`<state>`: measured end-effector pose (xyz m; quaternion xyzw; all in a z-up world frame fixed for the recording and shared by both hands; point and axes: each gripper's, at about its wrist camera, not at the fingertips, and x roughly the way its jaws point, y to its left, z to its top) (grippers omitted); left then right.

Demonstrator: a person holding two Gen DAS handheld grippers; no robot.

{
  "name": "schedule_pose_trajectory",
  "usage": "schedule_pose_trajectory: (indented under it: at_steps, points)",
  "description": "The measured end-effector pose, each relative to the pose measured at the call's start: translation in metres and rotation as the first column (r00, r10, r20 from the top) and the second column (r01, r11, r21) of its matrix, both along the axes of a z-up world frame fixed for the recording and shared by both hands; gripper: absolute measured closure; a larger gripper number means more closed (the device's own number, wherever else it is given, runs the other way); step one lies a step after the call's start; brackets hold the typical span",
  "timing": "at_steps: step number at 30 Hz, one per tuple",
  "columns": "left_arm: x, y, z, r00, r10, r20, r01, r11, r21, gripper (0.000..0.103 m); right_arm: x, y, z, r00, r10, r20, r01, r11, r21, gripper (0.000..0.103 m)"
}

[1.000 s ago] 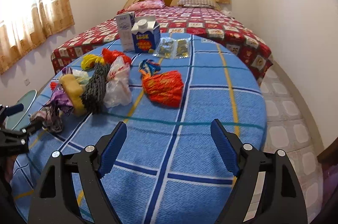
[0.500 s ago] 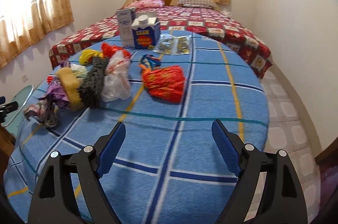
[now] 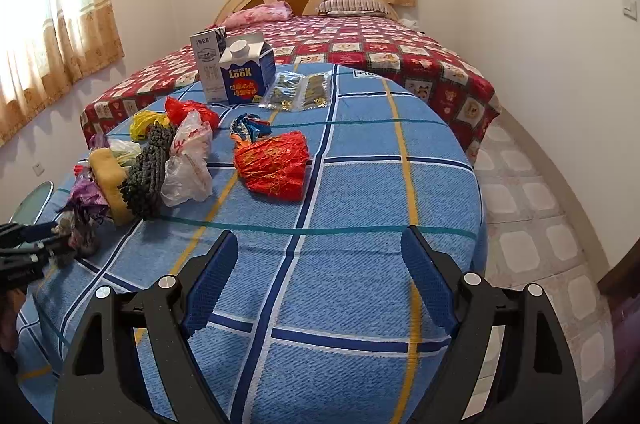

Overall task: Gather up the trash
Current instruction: 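Grasp the crumpled grey cloth from the table with the left tool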

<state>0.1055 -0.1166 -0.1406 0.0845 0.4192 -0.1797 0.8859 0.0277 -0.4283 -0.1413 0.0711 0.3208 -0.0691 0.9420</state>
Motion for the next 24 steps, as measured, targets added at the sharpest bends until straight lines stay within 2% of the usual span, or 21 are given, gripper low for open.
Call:
schedule_pose_trajectory:
  at_steps: [2,5,14,19,22,24]
  points:
    - [-0.003,0.005,0.004,1.000,-0.017,0.012,0.017,1.000,-0.004,0.093,0.001,0.000,-0.001,1.000,0.003,-0.005,-0.003,1.000,0.007,0.020]
    - [-0.009,0.015,0.014,0.999,-0.037,0.030,0.038,0.999,-0.010,0.096,0.002,0.001,-0.001,1.000,0.001,-0.006,-0.001,1.000,0.000,0.020]
    - [-0.024,0.050,0.058,0.984,-0.024,0.178,0.019,0.999,0.029,0.097,0.036,-0.007,0.014,1.000,-0.003,-0.006,0.003,1.000,0.006,0.021]
    - [-0.019,0.059,0.075,0.976,0.012,0.219,-0.009,1.000,-0.016,0.097,0.077,-0.010,0.021,0.999,0.002,-0.036,0.001,0.998,0.065,0.025]
    - [-0.016,0.061,0.079,0.972,0.028,0.234,-0.020,0.999,-0.037,0.097,0.103,0.001,0.014,0.995,0.033,-0.093,-0.027,0.998,0.060,0.026]
    - [-0.013,0.061,0.074,0.975,0.026,0.219,-0.018,0.999,-0.038,0.097,0.115,0.008,0.005,0.987,0.053,-0.151,-0.046,0.998,0.049,0.033]
